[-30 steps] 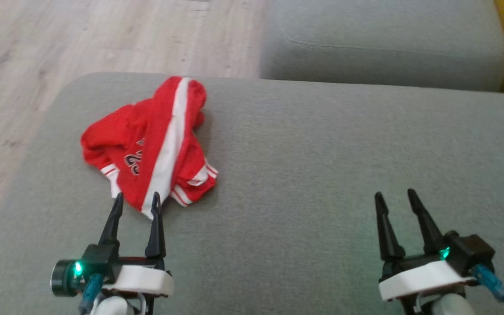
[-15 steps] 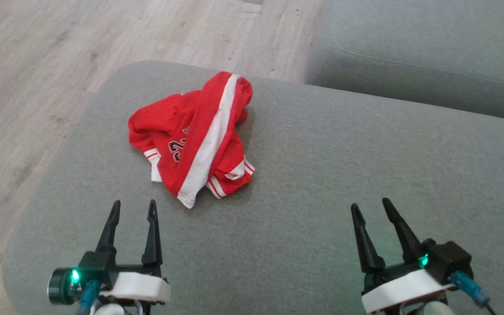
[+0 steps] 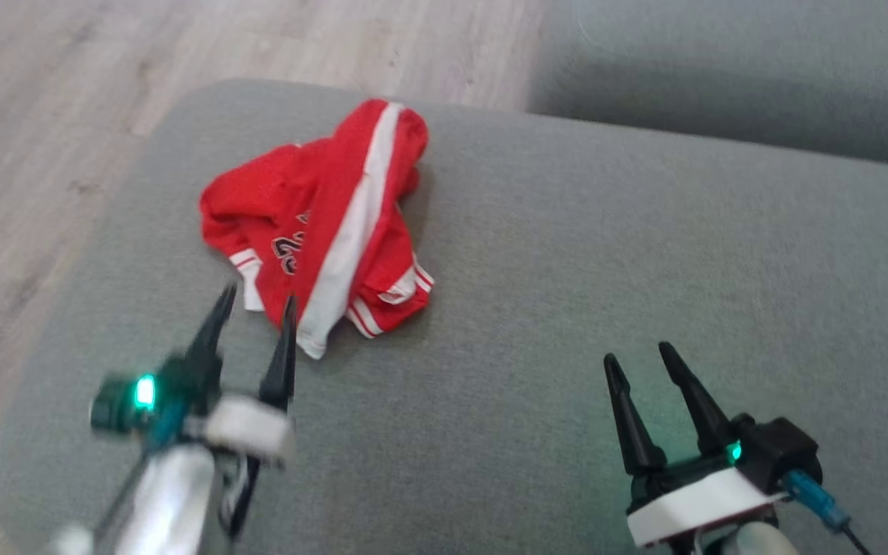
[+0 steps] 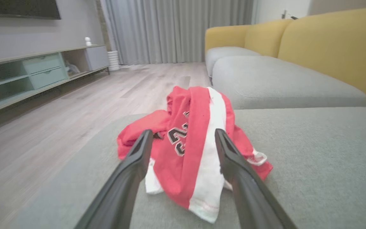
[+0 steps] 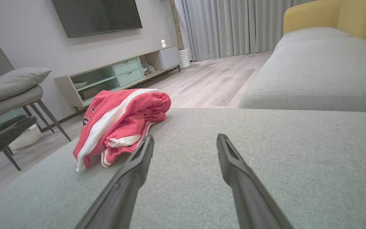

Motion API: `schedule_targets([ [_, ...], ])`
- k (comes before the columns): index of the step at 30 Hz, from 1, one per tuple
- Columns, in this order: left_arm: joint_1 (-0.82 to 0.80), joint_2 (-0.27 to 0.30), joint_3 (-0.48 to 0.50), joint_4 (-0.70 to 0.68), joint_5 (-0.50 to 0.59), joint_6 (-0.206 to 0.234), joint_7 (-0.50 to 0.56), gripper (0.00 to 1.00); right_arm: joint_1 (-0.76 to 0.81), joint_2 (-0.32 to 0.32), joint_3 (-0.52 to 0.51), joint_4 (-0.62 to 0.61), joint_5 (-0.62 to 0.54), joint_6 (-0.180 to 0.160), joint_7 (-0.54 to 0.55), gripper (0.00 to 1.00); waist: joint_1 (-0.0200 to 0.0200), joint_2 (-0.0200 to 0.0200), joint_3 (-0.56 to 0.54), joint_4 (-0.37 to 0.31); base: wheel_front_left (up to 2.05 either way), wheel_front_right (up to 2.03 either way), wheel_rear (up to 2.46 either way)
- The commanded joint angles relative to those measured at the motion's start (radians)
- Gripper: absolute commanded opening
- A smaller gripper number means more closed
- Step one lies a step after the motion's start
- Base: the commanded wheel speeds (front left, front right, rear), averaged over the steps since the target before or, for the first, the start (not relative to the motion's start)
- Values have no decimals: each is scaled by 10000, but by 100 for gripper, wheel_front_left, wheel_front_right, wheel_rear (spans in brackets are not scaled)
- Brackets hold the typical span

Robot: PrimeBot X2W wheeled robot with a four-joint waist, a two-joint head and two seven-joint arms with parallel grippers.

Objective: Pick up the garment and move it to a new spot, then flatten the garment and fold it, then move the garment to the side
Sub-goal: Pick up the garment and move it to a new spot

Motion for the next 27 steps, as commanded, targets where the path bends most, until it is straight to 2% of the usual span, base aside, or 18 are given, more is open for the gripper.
schedule_targets([
  [1, -839, 254, 240, -213, 78, -41, 84, 100, -551, -72, 189, -312, -88, -7, -111, 100, -1, -1, 266, -236, 0, 0, 0],
  [4, -1949, 496, -35, 495, -41, -262, 909, 100, -694, -72, 132, -308, -141, -7, -111, 100, -1, -1, 568, -471, 0, 0, 0],
  [9, -3284, 954, -377, 1694, -380, -393, 1990, 100, -978, -72, 212, -322, -166, -7, -111, 100, -1, -1, 984, -905, 0, 0, 0],
  [22, -4608, 1674, -1665, 3855, -1995, -425, 2842, 100, -1439, -72, 306, -321, -144, -7, -111, 100, -1, -1, 1520, -1698, 0, 0, 0],
  [23, -4652, 1719, -1799, 3939, -2133, -426, 2874, 19, -1451, -72, 306, -318, -135, -7, -111, 100, -1, -1, 1515, -1726, 0, 0, 0],
  [24, -4699, 1777, -1922, 3984, -2251, -426, 2829, 0, -1456, -72, 304, -312, -125, -7, -111, 100, -1, -1, 1498, -1751, 0, 0, 0],
  [27, -4884, 1904, -2137, 4008, -2532, -426, 2440, 0, -1428, -72, 273, -275, -89, -7, -111, 100, -1, -1, 1385, -1773, 0, 0, 0],
])
